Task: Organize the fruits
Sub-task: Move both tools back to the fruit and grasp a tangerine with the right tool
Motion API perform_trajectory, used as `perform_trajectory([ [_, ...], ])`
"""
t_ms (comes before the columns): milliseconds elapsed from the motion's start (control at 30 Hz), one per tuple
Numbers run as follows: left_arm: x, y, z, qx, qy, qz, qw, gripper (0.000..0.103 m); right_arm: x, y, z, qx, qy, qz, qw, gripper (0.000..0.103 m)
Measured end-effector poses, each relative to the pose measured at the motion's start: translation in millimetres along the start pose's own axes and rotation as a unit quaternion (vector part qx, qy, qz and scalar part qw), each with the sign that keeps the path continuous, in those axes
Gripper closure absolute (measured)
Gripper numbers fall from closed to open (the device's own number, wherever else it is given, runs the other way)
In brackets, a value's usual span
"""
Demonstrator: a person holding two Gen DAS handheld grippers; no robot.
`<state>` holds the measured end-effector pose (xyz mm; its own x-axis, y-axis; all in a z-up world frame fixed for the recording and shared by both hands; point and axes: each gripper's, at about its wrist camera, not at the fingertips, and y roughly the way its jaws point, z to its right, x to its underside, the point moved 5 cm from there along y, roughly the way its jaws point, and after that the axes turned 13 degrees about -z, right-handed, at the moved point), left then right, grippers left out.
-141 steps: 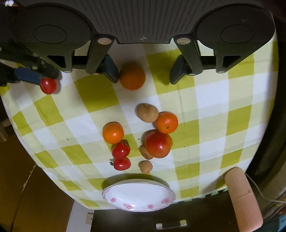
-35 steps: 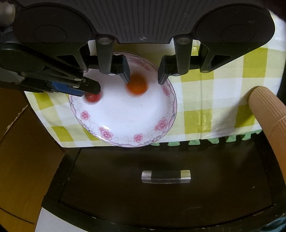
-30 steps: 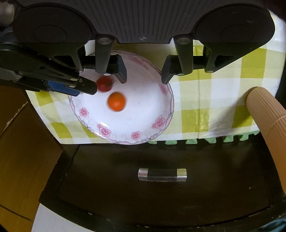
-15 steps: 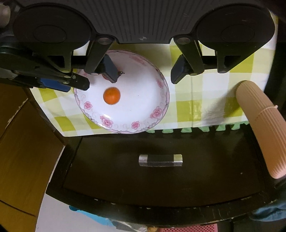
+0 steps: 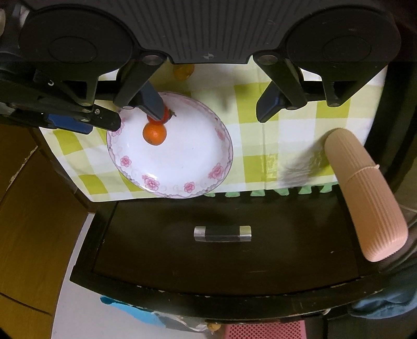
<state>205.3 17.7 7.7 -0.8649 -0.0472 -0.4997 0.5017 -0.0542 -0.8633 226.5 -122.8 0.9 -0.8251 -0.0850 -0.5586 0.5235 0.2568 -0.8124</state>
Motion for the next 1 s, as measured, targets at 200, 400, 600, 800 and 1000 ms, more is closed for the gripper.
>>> perform_trajectory([
  [200,13,-8,1,-0.005,0.007,-0.001,1.0000,0.018,10,-10,-2,-0.001,0.000,0.000,1.000,0.065],
  [400,25,-14,-1,-0.003,0.003,-0.008,1.0000,0.018,25,-18,-6,-0.001,-0.006,-0.007,1.000,0.065],
  [600,34,-17,-2,-0.004,0.003,-0.016,0.9999,0.018,38,-20,-9,-0.002,-0.008,-0.018,1.000,0.065],
  [800,46,-24,-4,-0.005,0.000,-0.021,0.9998,0.018,50,-22,-12,-0.005,-0.009,-0.029,1.000,0.065],
  [1000,64,-27,-8,0.000,-0.005,-0.041,0.9991,0.018,64,-23,-18,-0.009,-0.020,-0.049,0.999,0.065],
])
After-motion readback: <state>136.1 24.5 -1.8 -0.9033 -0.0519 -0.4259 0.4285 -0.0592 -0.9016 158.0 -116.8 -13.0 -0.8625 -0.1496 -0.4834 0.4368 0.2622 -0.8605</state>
